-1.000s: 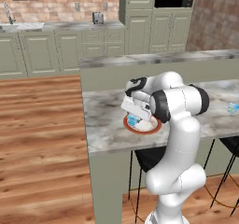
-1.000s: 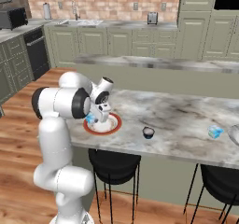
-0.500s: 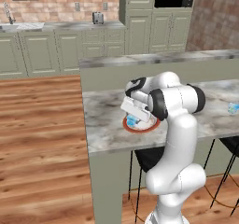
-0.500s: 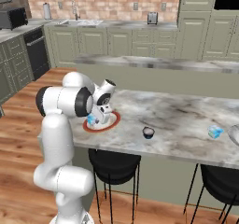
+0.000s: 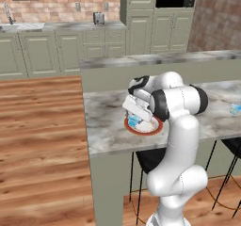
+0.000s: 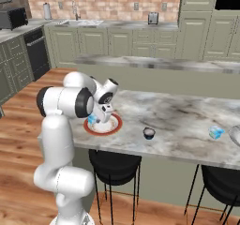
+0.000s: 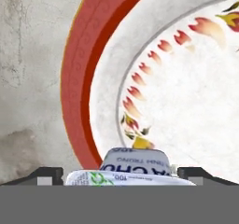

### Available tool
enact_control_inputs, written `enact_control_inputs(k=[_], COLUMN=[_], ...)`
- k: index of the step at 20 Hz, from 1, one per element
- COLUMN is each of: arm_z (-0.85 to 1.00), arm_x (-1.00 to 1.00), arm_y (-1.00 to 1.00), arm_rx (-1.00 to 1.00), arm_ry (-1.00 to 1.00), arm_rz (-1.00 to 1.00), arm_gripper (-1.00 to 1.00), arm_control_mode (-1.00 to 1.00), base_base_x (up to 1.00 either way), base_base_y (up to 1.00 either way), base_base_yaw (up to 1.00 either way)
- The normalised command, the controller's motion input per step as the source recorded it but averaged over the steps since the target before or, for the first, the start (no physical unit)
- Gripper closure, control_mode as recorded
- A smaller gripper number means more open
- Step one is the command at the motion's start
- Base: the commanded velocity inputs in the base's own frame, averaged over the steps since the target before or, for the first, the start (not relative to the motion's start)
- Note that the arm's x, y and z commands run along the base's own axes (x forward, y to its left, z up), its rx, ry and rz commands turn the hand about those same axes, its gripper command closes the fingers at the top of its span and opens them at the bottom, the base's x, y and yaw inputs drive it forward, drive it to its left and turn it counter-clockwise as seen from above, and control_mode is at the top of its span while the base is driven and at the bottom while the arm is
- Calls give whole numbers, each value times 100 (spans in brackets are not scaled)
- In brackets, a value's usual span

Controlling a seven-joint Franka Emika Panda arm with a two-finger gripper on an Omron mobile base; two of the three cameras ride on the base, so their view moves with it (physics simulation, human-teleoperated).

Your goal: Place two yogurt containers on each plate.

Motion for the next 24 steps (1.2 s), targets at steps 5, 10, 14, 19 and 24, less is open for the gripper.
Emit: enact_control_inputs(k=[5, 10, 14, 19, 24], arm_z=[32, 37, 23, 21, 21], arm_x=[-9, -9, -20, -25, -15], arm_y=[0, -1, -12, -31, -47], arm_rx=[0, 0, 0, 0, -3], arm_ry=[0, 7, 11, 11, 11], arm_rz=[-1, -5, -15, -14, -7], arm_gripper=[-100, -100, -100, -100, -100], arm_control_mode=[-100, -100, -100, -100, -100], base_base_x=[0, 0, 0, 0, 0], base_base_y=[0, 0, 0, 0, 0], base_base_yaw=[0, 0, 0, 0, 0])
